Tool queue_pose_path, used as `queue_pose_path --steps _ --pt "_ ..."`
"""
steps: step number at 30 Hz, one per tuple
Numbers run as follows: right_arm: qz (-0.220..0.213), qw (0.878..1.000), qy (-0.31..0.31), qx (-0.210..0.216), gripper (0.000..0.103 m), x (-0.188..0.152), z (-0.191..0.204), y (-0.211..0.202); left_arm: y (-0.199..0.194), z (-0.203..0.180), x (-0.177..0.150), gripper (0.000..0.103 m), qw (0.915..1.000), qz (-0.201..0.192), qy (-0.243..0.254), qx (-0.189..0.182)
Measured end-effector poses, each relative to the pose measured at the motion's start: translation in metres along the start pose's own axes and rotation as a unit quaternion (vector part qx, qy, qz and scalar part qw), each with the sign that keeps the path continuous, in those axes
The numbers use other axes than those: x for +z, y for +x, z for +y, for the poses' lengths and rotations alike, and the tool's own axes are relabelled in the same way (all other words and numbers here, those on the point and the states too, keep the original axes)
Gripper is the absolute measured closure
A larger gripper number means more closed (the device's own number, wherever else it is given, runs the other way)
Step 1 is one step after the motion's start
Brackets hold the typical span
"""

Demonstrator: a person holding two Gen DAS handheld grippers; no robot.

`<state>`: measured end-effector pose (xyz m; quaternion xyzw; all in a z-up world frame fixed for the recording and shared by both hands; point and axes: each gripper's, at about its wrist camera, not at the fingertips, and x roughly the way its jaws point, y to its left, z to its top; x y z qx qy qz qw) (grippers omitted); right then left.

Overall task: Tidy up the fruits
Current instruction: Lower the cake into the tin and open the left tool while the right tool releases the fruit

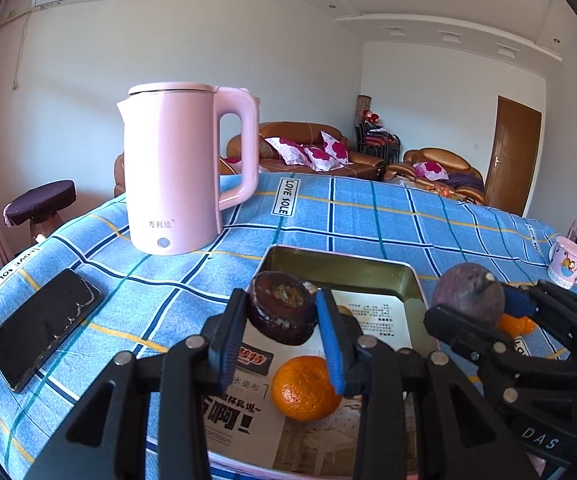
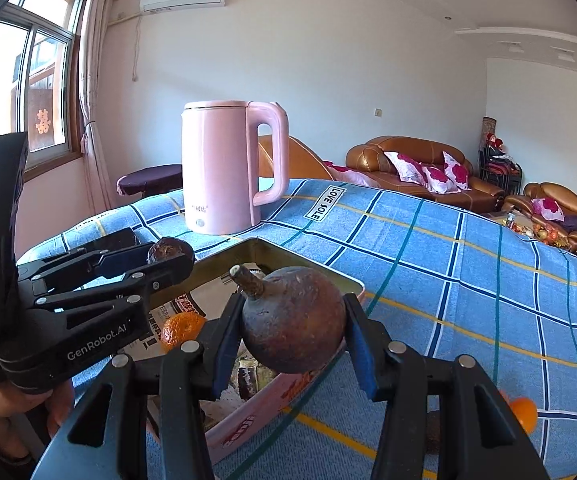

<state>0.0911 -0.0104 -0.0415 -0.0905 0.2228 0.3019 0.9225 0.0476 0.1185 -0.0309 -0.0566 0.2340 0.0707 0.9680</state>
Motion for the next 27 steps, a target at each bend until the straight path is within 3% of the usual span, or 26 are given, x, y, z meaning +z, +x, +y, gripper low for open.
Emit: queue_pose_path --steps 27 --pt "0.052 0.999 0.001 0.010 0.052 0.000 0.004 0.030 0.023 -0.005 0.000 0.066 0.9981 0.060 0.015 -0.008"
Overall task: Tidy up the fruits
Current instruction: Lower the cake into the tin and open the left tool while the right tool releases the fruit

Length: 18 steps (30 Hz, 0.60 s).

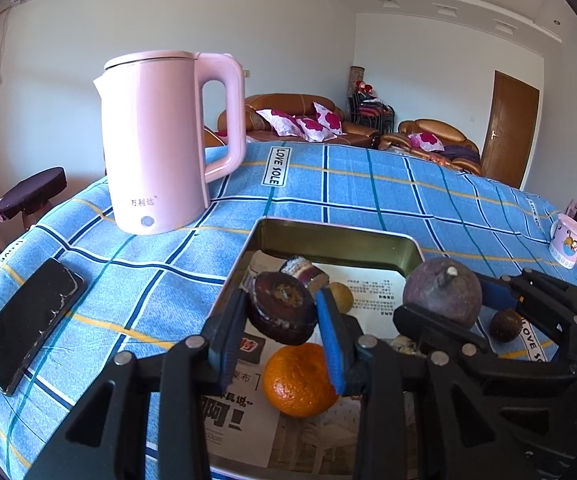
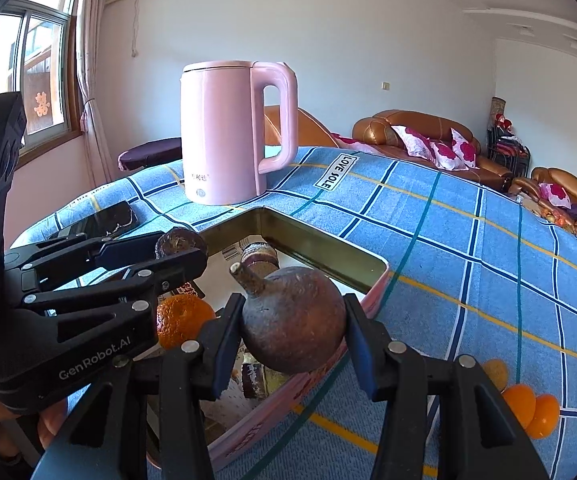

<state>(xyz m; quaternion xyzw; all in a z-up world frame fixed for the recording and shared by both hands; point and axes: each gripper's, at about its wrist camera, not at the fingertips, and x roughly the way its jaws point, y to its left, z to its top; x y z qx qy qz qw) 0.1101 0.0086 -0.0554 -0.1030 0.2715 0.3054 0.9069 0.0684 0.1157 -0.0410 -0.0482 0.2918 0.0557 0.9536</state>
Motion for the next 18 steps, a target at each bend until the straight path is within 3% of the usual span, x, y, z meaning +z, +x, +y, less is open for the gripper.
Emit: queue_pose_path --steps 18 --pt "0.015 1.000 0.015 0.012 0.052 0.0004 -0.0051 0.0063 0.0083 -0.0024 0.0007 0.064 0.9998 0.019 0.006 0.001"
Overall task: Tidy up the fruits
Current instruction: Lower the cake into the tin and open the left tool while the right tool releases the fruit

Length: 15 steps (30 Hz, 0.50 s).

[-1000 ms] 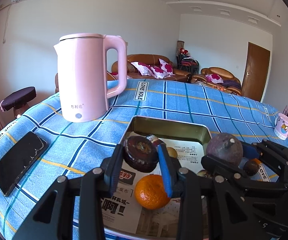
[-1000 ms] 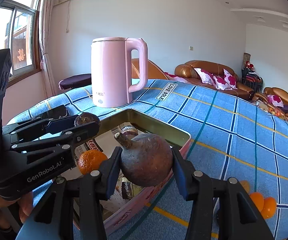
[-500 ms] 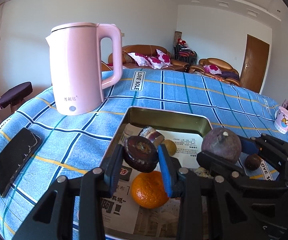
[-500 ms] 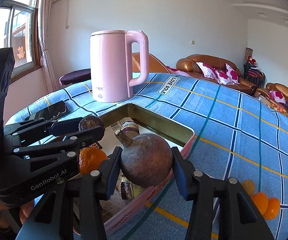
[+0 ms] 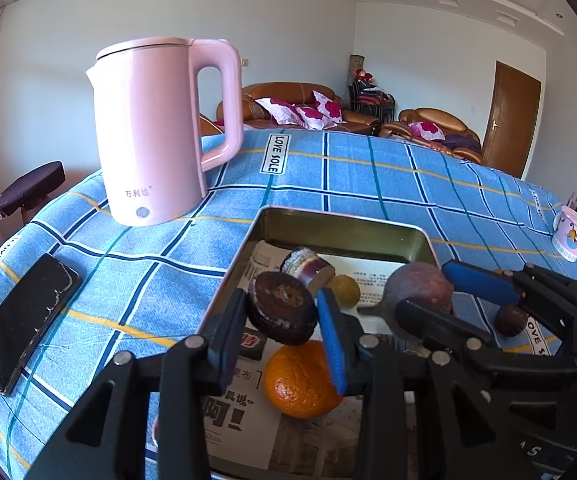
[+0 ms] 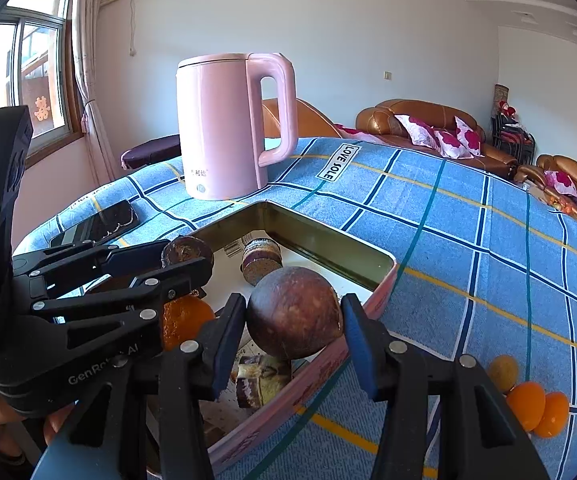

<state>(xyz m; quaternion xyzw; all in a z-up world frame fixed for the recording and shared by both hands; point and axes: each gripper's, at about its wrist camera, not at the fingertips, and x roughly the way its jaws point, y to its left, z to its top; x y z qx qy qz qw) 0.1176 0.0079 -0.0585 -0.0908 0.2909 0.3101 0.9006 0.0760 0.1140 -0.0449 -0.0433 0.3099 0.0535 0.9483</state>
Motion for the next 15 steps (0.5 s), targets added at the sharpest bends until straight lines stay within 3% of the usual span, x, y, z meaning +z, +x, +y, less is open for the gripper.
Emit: queue_pose_path --steps 5,10,15 --pt "-0.006 1.000 0.004 -0.007 0.052 0.000 -0.001 -0.002 -0.001 0.000 0.000 0.059 1.0000 -0.002 0.002 0.003" --pt "-0.021 1.000 0.009 -0.012 0.051 0.000 -0.003 -0.008 -0.008 0.007 -0.002 0.030 0.9995 -0.019 -0.018 0.019" --pt "-0.047 0.999 0.019 -0.018 0.045 -0.003 -0.009 -0.021 -0.020 0.004 -0.003 0.022 0.9987 -0.044 -0.025 0.012"
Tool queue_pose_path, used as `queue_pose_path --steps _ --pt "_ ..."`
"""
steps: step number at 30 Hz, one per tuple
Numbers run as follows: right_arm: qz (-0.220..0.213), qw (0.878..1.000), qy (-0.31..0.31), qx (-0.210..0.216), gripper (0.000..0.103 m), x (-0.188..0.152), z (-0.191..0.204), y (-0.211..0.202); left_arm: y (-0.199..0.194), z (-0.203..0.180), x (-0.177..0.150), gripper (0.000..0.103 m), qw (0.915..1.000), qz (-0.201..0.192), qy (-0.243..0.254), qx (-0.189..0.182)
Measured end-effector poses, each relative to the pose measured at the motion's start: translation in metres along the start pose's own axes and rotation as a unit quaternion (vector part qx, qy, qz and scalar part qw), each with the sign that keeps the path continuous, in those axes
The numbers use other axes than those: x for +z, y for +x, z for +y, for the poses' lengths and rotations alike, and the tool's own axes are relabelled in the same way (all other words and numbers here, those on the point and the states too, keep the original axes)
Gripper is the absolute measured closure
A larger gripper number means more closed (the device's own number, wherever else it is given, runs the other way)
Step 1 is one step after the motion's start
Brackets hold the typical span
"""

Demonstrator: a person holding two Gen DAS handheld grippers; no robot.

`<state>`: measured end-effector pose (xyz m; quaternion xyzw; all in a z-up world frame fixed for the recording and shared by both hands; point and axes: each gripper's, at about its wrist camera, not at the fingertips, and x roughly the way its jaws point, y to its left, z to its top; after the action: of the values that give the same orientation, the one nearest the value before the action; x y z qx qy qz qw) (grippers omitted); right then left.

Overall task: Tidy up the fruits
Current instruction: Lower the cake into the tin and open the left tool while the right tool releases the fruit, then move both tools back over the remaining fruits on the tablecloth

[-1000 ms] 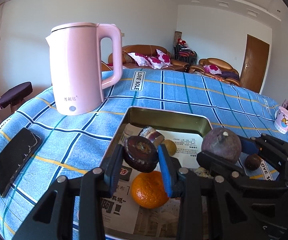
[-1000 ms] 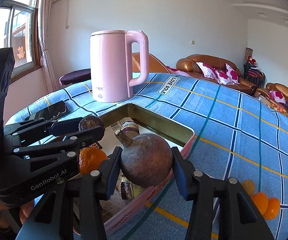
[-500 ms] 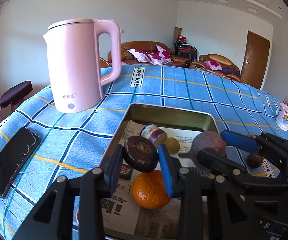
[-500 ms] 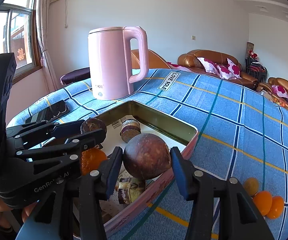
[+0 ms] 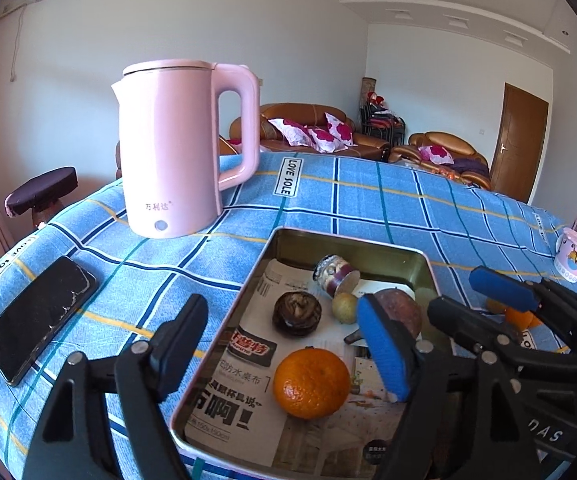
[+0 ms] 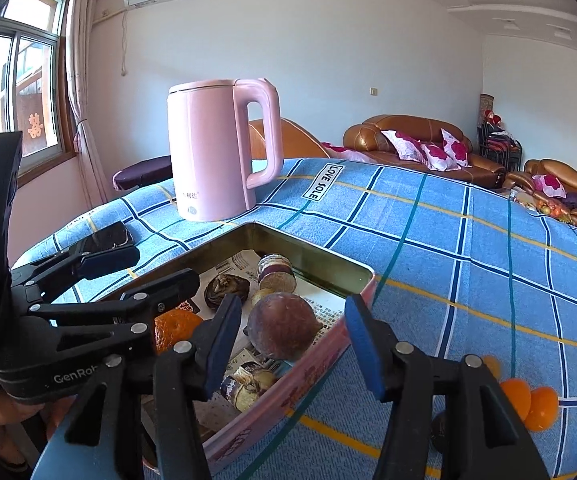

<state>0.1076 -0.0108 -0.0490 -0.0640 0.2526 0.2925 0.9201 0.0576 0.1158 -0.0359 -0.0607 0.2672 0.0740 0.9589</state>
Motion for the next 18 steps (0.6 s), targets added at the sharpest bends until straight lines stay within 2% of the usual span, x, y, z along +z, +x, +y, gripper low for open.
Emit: queue_pose_path --steps 5,8,18 --pt "-0.003 1.000 -0.002 -0.017 0.044 -0.006 -0.015 -0.014 -0.012 -0.018 0.002 0.020 0.9996 -0.018 0.007 -0.020" --pt "-0.001 0.999 -0.006 -0.039 0.045 -0.013 -0.032 -0.029 -0.020 -0.036 0.004 0.014 0.9989 -0.026 0.018 -0.034" --pt "0.009 0.990 0.063 -0.129 0.045 -0.033 -0.127 -0.071 -0.015 -0.115 -0.001 0.014 0.9925 -0.010 0.085 -0.087"
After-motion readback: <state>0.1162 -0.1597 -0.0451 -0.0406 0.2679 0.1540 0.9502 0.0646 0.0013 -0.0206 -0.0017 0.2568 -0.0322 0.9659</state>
